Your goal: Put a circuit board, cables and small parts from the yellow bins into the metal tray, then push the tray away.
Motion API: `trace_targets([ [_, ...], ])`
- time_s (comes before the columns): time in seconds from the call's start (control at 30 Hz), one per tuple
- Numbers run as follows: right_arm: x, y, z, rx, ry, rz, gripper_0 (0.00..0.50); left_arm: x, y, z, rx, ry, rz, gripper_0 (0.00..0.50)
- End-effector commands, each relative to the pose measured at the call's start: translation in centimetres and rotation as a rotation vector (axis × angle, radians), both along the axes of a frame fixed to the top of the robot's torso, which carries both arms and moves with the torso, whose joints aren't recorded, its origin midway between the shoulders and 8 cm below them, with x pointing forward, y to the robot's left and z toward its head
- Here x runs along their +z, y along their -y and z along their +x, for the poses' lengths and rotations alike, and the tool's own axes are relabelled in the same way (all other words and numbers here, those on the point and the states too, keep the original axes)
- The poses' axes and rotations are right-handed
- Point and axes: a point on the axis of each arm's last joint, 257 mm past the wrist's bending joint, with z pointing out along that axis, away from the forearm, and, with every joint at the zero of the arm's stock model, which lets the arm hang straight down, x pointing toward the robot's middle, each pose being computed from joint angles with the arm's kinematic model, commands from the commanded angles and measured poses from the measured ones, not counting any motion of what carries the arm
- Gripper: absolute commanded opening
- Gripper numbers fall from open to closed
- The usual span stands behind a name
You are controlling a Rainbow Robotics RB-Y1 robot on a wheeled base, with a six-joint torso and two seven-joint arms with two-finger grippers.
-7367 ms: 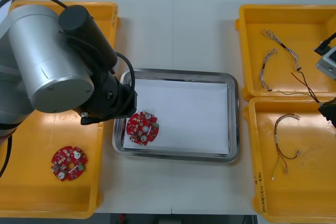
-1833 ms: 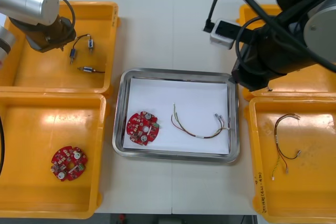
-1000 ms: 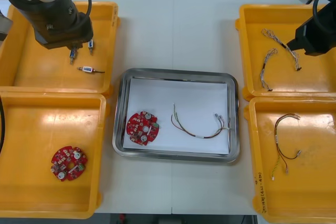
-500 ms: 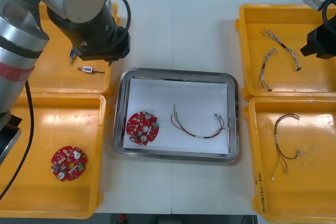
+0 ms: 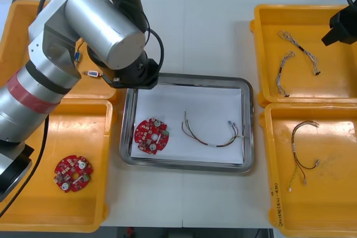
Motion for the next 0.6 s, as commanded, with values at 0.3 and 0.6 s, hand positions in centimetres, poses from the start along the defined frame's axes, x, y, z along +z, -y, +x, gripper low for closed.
trace_targets([
  [0.3, 3.5, 2.0, 1.9, -0.02, -0.066, -0.034, 0.5, -3.8, 1.9, 1.8, 0.038, 0.038, -0.036, 0.002],
  [0.6, 3.5, 4.2, 2.2, -0.011, -0.095, -0.121, 0.5, -4.7, 2.3, 1.8, 0.051, 0.03, -0.051, 0.001],
])
